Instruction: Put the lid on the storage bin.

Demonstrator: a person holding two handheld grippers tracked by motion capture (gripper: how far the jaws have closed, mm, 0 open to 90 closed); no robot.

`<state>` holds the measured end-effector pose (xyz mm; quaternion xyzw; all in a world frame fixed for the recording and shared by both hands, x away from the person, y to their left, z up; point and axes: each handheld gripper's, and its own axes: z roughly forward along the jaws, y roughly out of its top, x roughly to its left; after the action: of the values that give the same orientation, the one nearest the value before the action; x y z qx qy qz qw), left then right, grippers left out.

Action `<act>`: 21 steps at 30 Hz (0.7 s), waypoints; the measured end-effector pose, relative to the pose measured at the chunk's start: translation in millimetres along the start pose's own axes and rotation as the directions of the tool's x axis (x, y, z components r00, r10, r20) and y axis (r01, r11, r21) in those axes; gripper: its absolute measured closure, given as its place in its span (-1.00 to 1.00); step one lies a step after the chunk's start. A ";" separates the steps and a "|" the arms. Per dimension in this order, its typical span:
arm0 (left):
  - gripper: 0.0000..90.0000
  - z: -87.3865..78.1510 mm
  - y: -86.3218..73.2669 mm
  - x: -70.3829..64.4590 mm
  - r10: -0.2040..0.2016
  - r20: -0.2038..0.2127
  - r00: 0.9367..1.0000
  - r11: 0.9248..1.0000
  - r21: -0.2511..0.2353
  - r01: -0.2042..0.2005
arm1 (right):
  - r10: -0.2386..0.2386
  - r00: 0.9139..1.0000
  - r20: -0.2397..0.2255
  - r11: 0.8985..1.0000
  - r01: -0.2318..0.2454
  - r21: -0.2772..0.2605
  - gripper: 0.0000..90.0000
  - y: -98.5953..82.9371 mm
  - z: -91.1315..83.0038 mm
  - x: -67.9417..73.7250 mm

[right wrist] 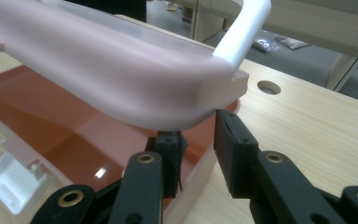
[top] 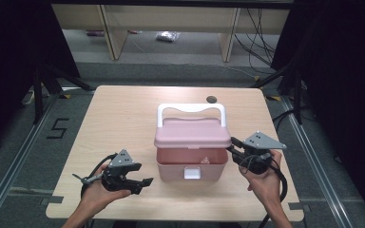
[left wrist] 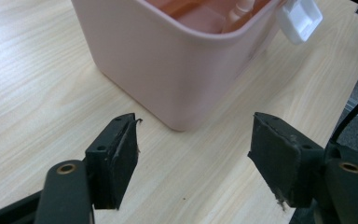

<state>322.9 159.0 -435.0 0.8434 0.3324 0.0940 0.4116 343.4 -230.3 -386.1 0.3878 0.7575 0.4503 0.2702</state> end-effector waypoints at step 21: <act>-0.32 1.7 -22.2 -1.4 0.005 -0.026 1.000 1.000 0.027 -0.005 | 0.025 0.998 -0.065 0.999 -0.022 0.044 0.47 -18.9 -12.5 12.0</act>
<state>311.9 166.8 -452.8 0.8483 0.3369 0.1018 0.3957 320.8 -231.8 -398.1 0.3874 0.7709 0.4496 0.2313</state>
